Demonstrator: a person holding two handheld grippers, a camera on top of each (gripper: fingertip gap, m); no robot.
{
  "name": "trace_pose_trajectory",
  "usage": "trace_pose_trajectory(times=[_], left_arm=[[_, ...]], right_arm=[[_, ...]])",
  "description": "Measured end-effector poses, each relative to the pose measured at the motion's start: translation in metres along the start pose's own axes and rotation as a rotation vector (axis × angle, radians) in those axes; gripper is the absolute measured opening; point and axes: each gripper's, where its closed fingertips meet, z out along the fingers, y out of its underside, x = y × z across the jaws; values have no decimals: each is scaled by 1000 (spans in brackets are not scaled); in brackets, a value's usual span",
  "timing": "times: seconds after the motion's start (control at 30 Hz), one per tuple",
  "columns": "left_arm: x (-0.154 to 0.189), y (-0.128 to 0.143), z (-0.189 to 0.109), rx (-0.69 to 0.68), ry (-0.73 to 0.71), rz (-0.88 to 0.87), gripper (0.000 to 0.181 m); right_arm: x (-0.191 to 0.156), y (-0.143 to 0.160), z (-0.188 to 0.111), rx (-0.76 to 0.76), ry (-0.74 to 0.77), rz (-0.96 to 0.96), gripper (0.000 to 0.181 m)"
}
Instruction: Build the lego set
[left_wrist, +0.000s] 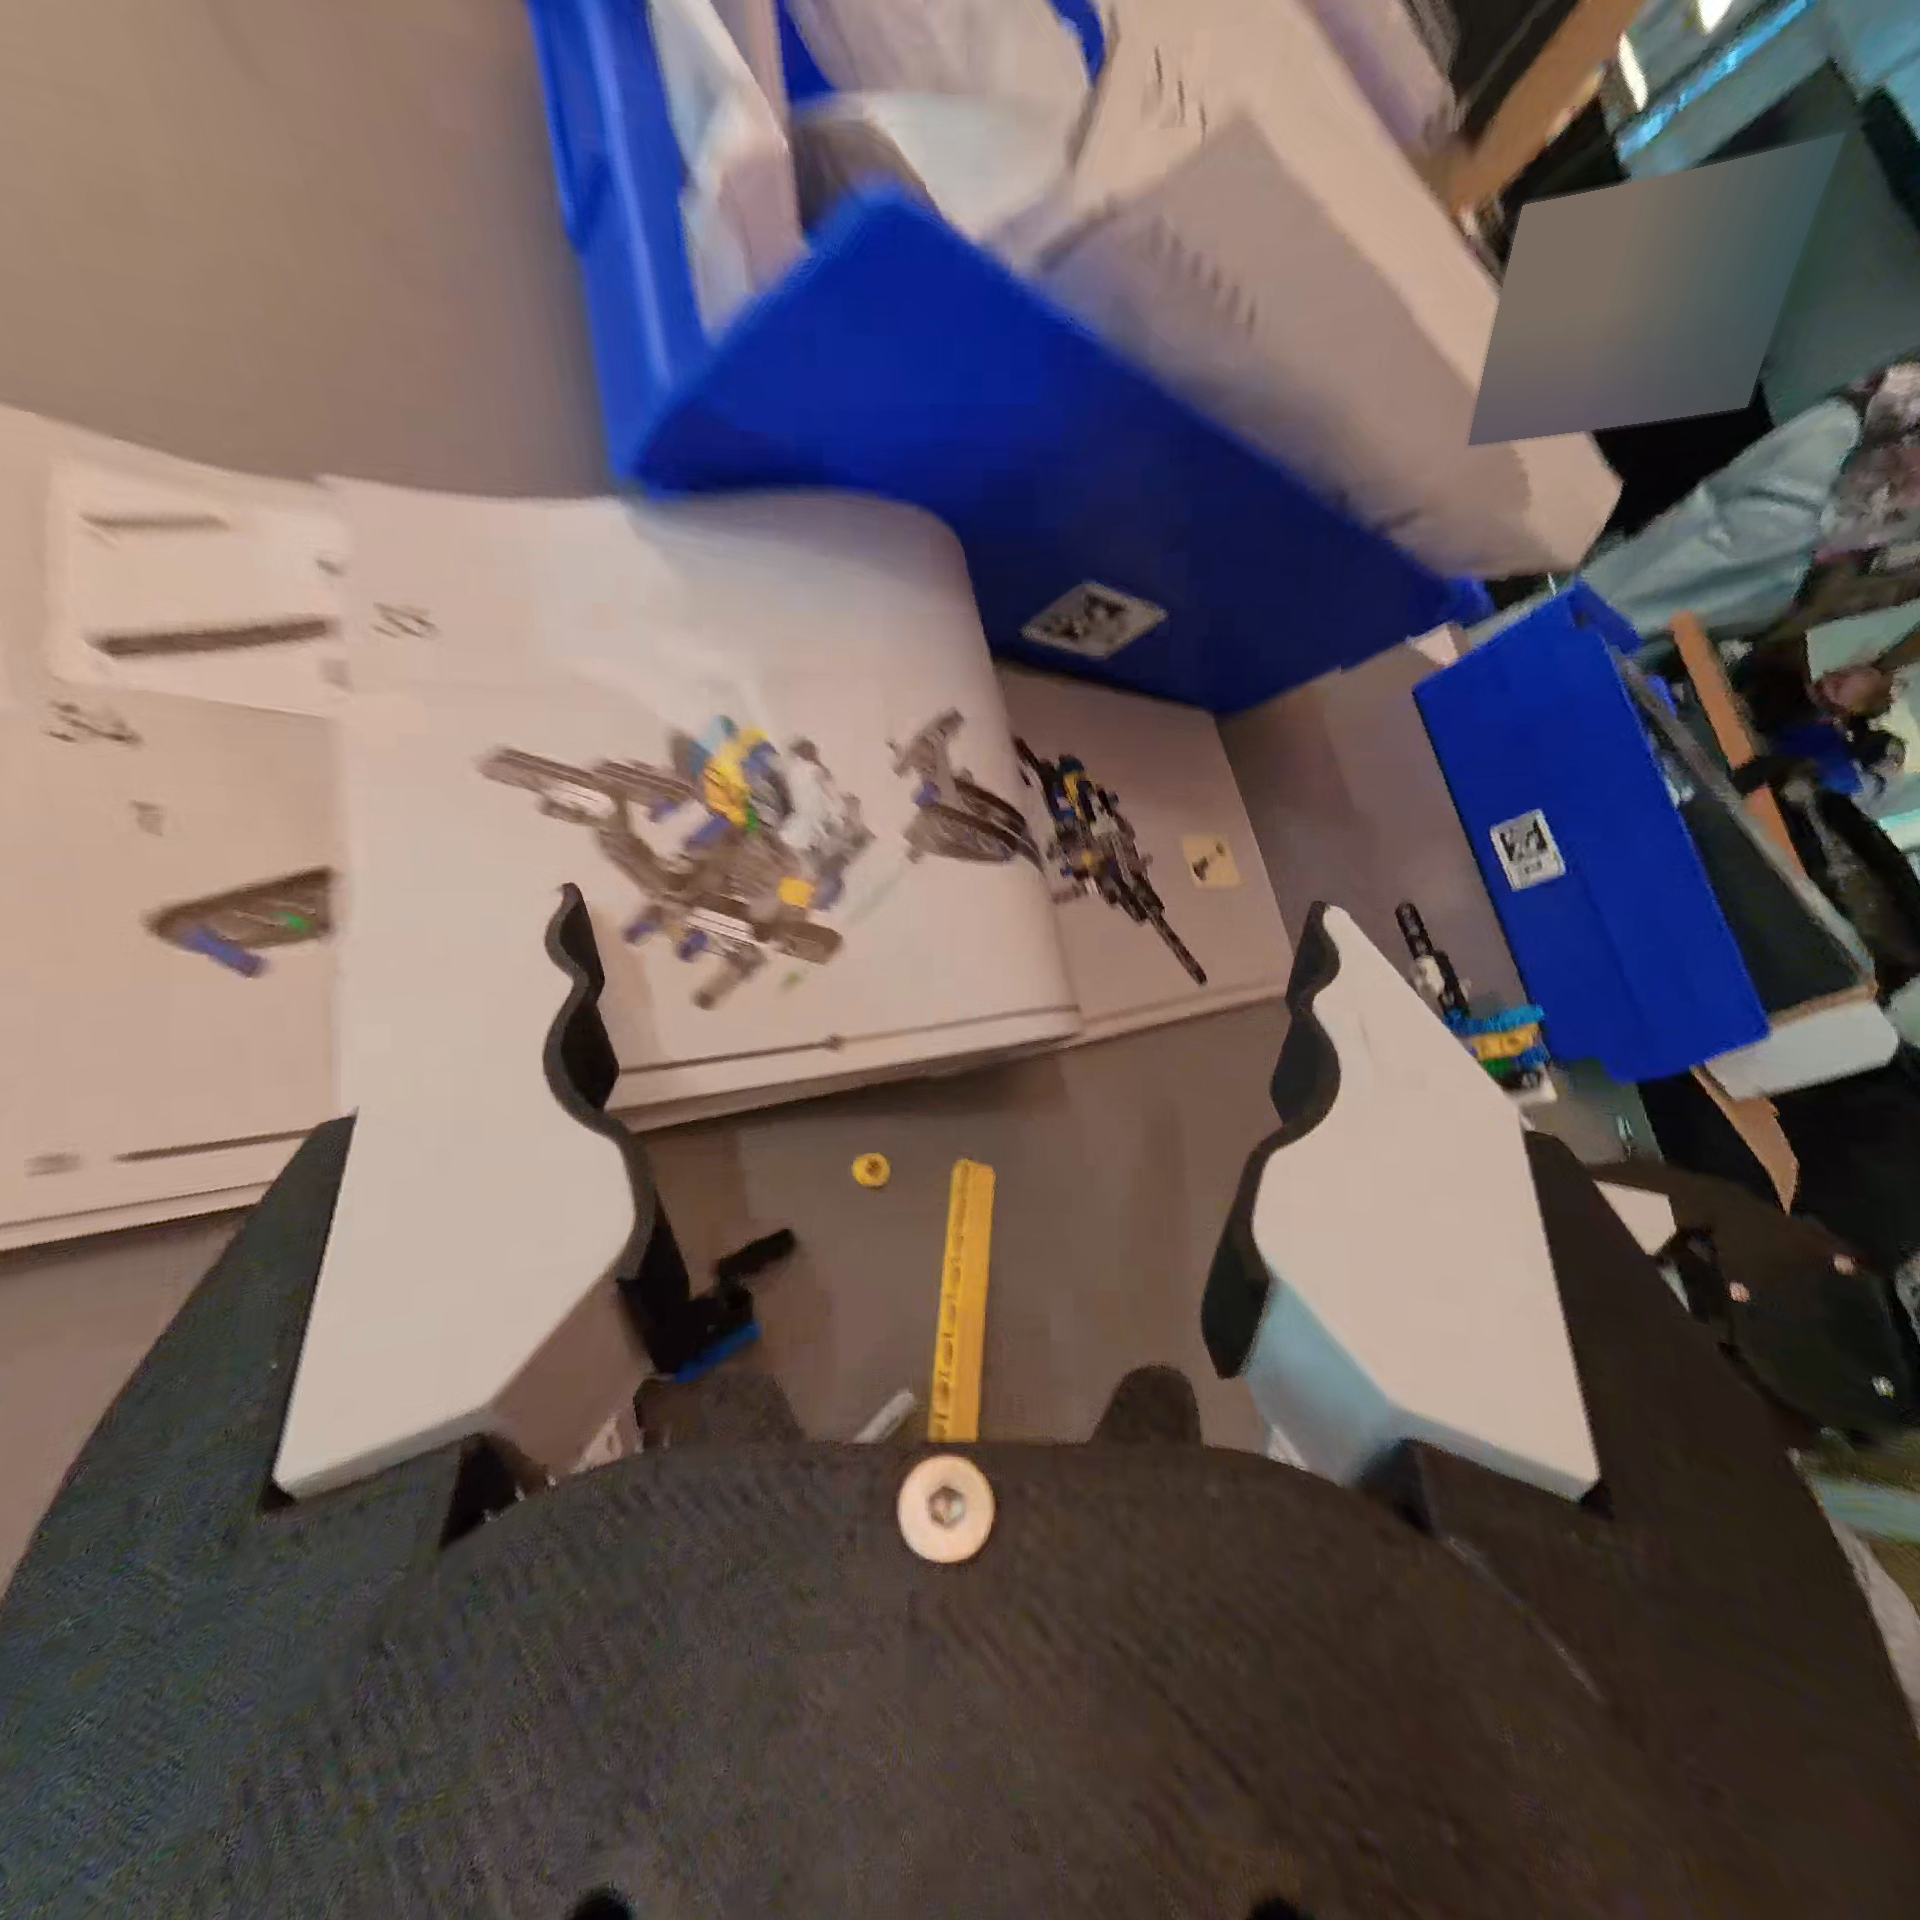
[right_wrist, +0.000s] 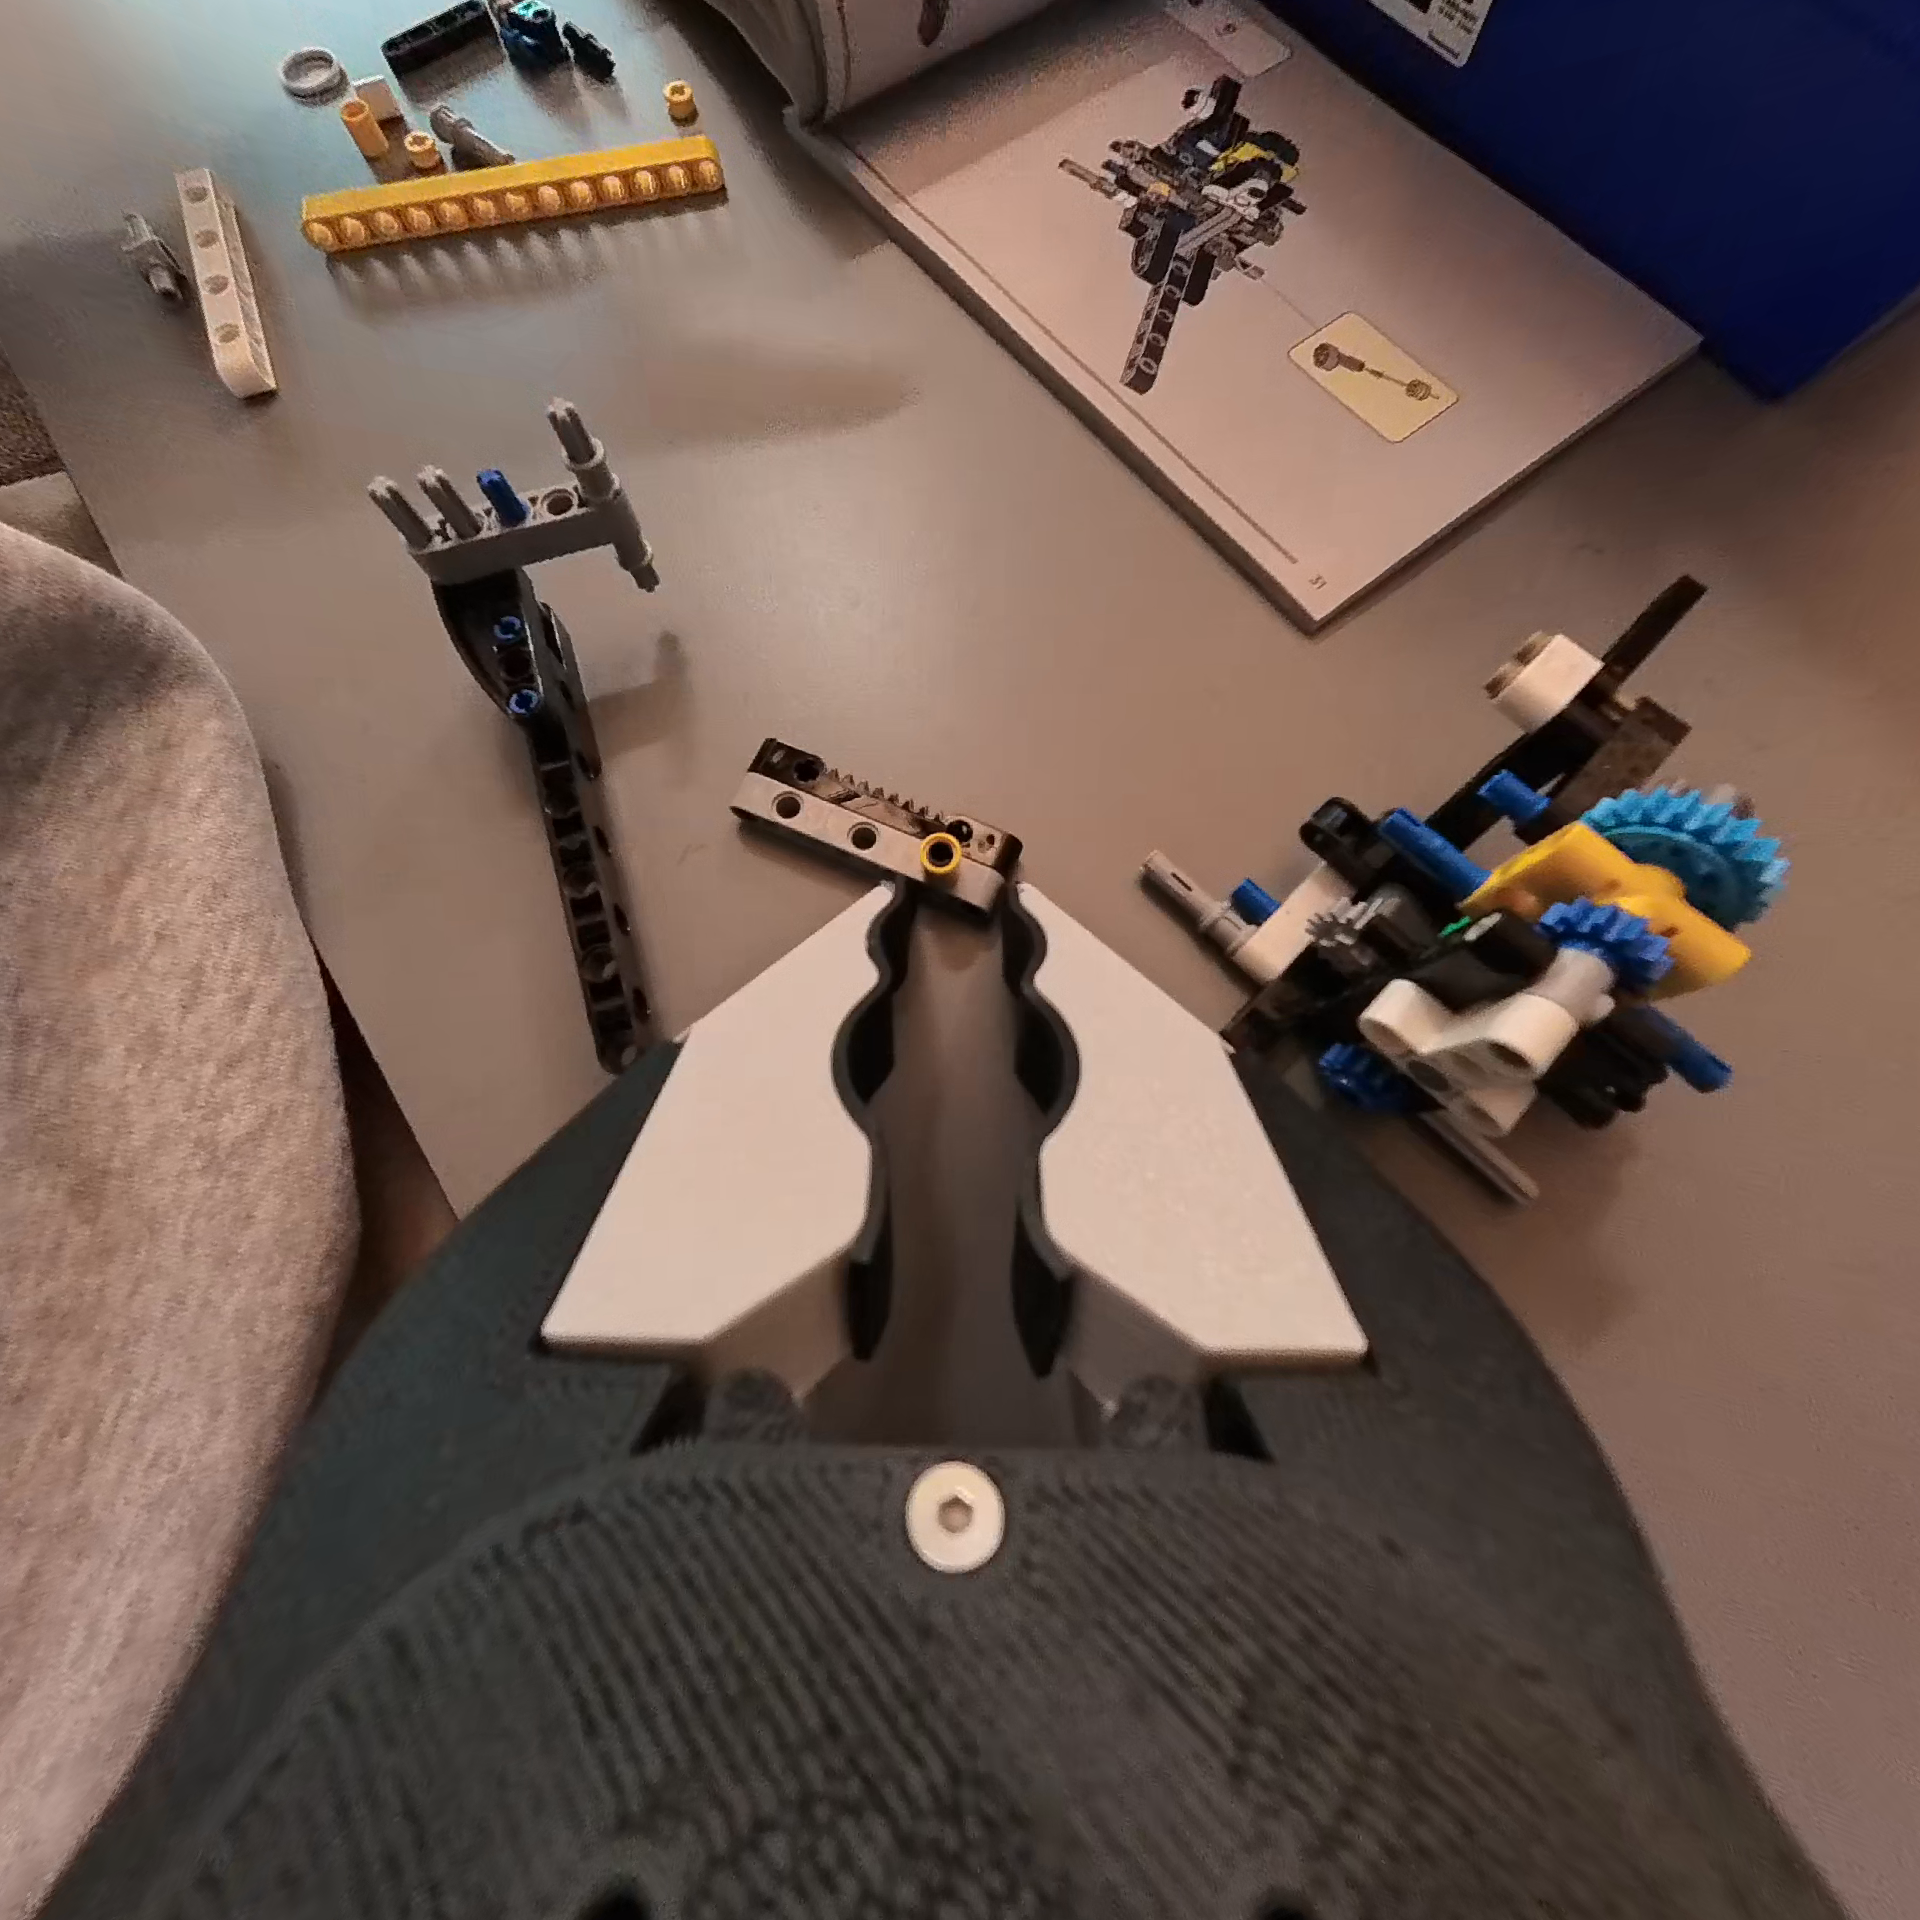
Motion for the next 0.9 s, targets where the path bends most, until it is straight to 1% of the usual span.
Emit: trace_pose_trajectory(times=[0.17,0.33,0.47,0.6,0.77,0.83,0.9], left_arm=[[36,28,27,-103,51,92,128],[79,34,49,-88,132,132,127],[99,43,63,-122,153,176,127],[124,47,64,-125,250,188,127],[149,46,53,-101,381,212,123],[151,43,49,-89,391,221,122],[150,33,40,-41,386,229,118]], right_arm=[[0,0,0,0,1,-1,17],[0,0,0,0,4,-5,17],[-1,0,0,0,6,-7,17],[-1,0,0,0,4,-8,16],[-1,0,0,0,3,-8,17],[-1,0,0,0,1,-5,17],[-1,0,0,0,1,-5,17]])
